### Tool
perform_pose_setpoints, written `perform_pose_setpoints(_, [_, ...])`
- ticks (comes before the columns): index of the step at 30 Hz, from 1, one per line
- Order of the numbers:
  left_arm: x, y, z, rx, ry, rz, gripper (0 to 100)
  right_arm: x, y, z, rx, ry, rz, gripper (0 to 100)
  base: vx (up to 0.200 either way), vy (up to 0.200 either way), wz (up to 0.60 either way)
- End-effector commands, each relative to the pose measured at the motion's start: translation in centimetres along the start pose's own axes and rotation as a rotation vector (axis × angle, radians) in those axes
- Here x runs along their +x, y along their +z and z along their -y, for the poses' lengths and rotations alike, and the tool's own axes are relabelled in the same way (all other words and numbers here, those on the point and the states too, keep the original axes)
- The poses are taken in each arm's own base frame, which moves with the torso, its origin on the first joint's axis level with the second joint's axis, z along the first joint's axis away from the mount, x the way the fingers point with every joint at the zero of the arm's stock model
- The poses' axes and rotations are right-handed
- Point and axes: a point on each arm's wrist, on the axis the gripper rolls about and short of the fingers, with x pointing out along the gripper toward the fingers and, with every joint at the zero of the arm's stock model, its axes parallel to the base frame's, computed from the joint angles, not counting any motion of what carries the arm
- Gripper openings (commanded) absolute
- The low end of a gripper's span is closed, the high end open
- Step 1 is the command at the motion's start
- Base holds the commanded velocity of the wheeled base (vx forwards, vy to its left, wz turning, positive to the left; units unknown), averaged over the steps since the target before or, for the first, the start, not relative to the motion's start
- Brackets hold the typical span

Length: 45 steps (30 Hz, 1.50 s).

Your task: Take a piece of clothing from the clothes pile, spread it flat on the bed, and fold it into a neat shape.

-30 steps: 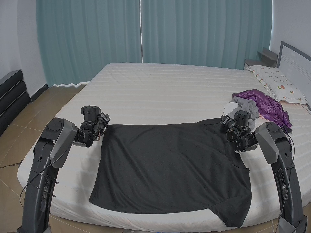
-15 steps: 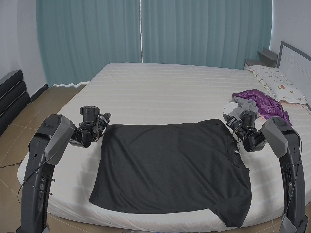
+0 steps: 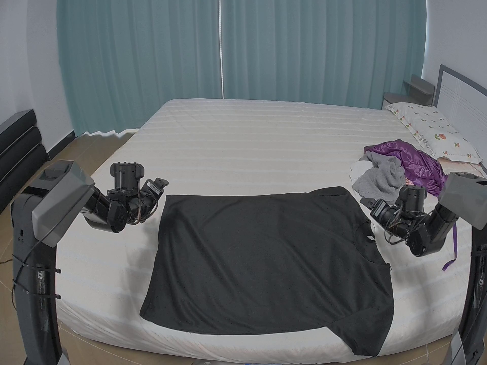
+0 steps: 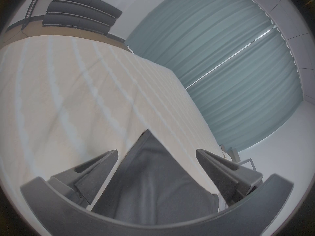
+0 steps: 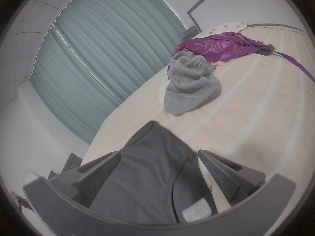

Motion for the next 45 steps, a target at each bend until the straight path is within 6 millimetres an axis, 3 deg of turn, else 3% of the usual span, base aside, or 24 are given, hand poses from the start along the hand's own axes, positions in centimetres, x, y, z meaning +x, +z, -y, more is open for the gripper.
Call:
perform_pose_setpoints(1, [-10.7, -0.1, 0.3, -0.011, -0.009, -0.111, 100, -11.5, -1.5, -0.1, 0.040, 0.042, -0.087, 100, 0.000, 0.000, 0.00])
perform_pose_setpoints(4, [-14.6, -0.7, -0.6, -0.010, 0.012, -0.138, 100, -13.7, -3.0, 0.2, 0.042, 0.034, -0.128, 100, 0.000, 0.000, 0.00])
perform_pose_setpoints(8, [-17.2, -1.6, -1.5, -0.007, 0.032, -0.164, 100, -15.3, -4.2, 0.3, 0.041, 0.027, -0.166, 100, 0.000, 0.000, 0.00])
perform_pose_setpoints(9, [-18.6, -2.1, -2.2, -0.011, 0.042, -0.189, 100, -16.1, -4.5, 0.5, 0.043, 0.021, -0.175, 100, 0.000, 0.000, 0.00])
perform_pose_setpoints(17, [-22.8, -4.3, -3.7, -0.001, 0.049, -0.277, 100, -18.8, -7.1, 0.8, 0.023, 0.021, -0.256, 100, 0.000, 0.000, 0.00])
perform_pose_setpoints(25, [-23.8, -5.1, -4.6, 0.001, 0.071, -0.303, 100, -19.2, -7.3, 0.8, 0.127, 0.044, -0.286, 100, 0.000, 0.000, 0.00])
perform_pose_setpoints(45, [-23.5, -5.5, -5.0, 0.000, 0.082, -0.333, 100, -19.5, -7.6, 0.7, 0.116, 0.026, -0.312, 100, 0.000, 0.000, 0.00])
